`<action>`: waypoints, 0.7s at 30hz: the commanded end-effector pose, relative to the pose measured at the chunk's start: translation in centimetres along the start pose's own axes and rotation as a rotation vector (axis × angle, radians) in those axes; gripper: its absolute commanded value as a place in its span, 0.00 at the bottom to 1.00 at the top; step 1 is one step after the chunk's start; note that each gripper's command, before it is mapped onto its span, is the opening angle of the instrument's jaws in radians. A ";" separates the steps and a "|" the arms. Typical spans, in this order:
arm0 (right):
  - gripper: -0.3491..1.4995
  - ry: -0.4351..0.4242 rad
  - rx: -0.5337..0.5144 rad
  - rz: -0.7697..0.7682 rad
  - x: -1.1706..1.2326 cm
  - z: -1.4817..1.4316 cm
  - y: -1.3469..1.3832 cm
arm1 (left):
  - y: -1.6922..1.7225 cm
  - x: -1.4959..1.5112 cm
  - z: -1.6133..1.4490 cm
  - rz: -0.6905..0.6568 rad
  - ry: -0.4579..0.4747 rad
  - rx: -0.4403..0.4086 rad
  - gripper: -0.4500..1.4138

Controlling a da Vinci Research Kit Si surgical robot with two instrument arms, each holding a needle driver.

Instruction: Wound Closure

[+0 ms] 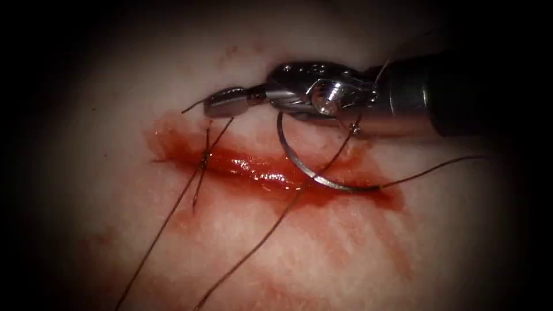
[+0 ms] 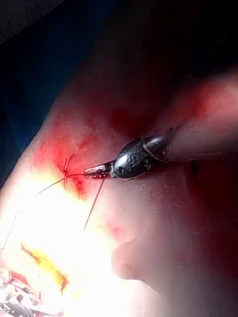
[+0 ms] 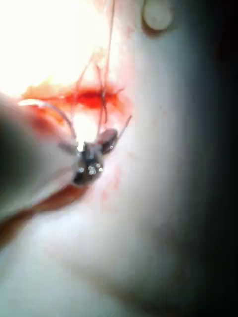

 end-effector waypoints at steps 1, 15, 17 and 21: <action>0.00 -0.001 -0.002 -0.009 0.02 0.05 0.05 | 0.04 -0.12 0.02 -0.005 -0.002 -0.001 0.00; 0.00 0.033 0.054 -0.040 0.22 0.04 -0.12 | -0.13 0.55 0.20 0.006 -0.004 -0.021 0.00; 0.15 0.046 0.056 -0.063 0.28 0.04 -0.13 | -0.15 0.67 0.20 0.019 0.001 -0.019 0.00; 0.64 0.059 0.057 -0.128 0.42 0.00 -0.12 | -0.20 0.80 0.24 0.029 0.012 -0.022 0.00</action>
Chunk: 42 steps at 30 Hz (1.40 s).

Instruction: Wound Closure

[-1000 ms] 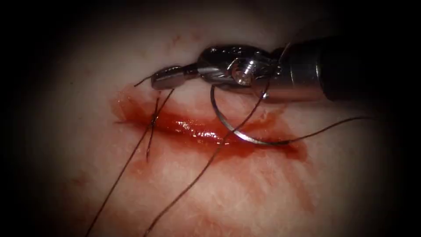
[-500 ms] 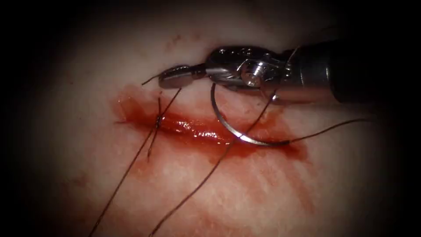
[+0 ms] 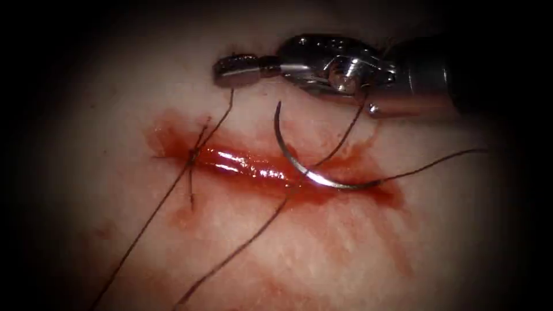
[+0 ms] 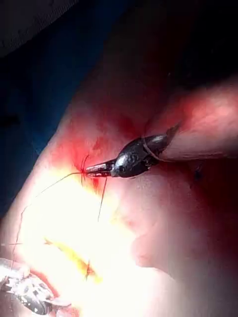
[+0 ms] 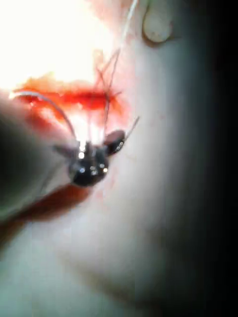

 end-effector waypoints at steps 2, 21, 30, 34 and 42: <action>0.69 0.004 0.002 -0.034 0.10 0.03 0.06 | -0.02 -0.07 0.03 -0.001 0.006 0.001 0.00; 0.83 -0.014 -0.146 -0.128 0.26 0.00 -0.39 | -0.66 0.77 0.31 0.008 0.112 0.029 0.00; 0.78 -0.008 -0.189 -0.194 0.23 0.35 -0.90 | -1.09 1.14 0.43 0.044 0.138 0.048 0.00; 0.76 -0.009 -0.200 -0.217 0.15 0.56 -1.02 | -1.29 1.19 0.52 0.038 0.164 0.056 0.00; 0.75 -0.018 -0.191 -0.242 -0.06 0.82 -1.09 | -1.76 1.24 0.63 0.037 0.212 0.066 0.00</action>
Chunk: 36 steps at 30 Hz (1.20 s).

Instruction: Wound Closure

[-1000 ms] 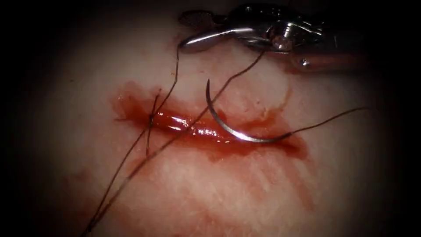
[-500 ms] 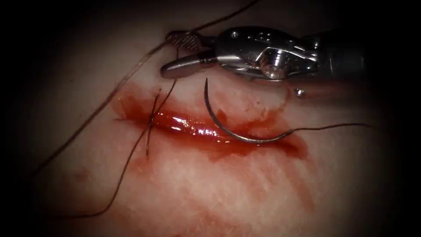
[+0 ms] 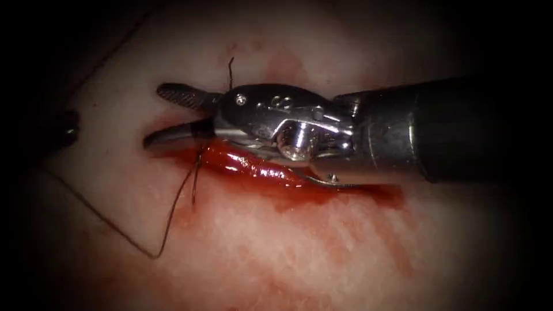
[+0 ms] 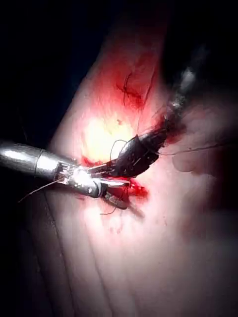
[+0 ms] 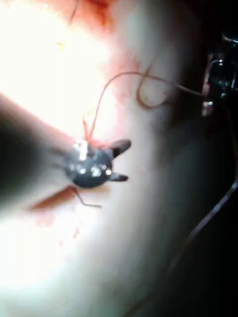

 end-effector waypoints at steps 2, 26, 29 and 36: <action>0.75 0.001 0.000 -0.002 -0.04 0.11 -0.04 | -0.10 -0.09 0.06 0.000 0.001 0.006 0.00; 0.80 0.017 0.003 -0.040 -0.01 0.36 -0.41 | -1.01 -0.45 0.64 -0.008 0.013 -0.009 0.00; 0.79 0.035 0.012 -0.037 0.00 0.32 -0.42 | -1.16 -0.55 0.60 -0.011 0.011 -0.014 0.00; 0.76 0.081 0.027 -0.027 0.03 0.14 -0.42 | -1.36 -0.76 0.45 -0.028 -0.017 -0.023 0.00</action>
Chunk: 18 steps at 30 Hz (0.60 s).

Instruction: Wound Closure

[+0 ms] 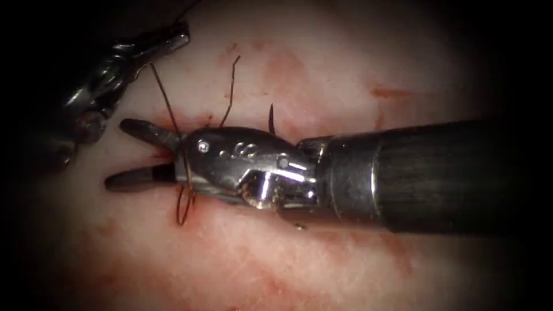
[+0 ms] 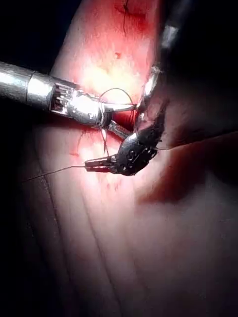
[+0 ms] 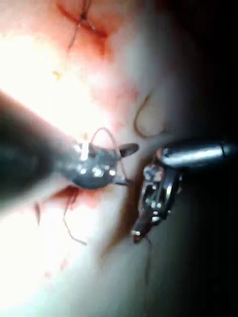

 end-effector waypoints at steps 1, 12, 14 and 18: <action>0.75 0.013 0.004 0.003 -0.01 0.01 0.00 | -0.01 -0.10 0.03 -0.003 -0.006 -0.002 0.00; 0.73 0.109 0.089 0.007 0.04 -0.06 -0.07 | -0.02 -0.18 0.10 -0.001 -0.018 -0.017 0.00; 0.73 0.132 0.098 0.022 0.06 -0.07 -0.07 | -0.04 -0.20 0.08 0.001 -0.027 -0.019 0.00; 0.72 0.169 0.097 0.037 0.13 -0.09 -0.05 | -0.08 -0.27 0.05 0.002 -0.032 -0.022 0.00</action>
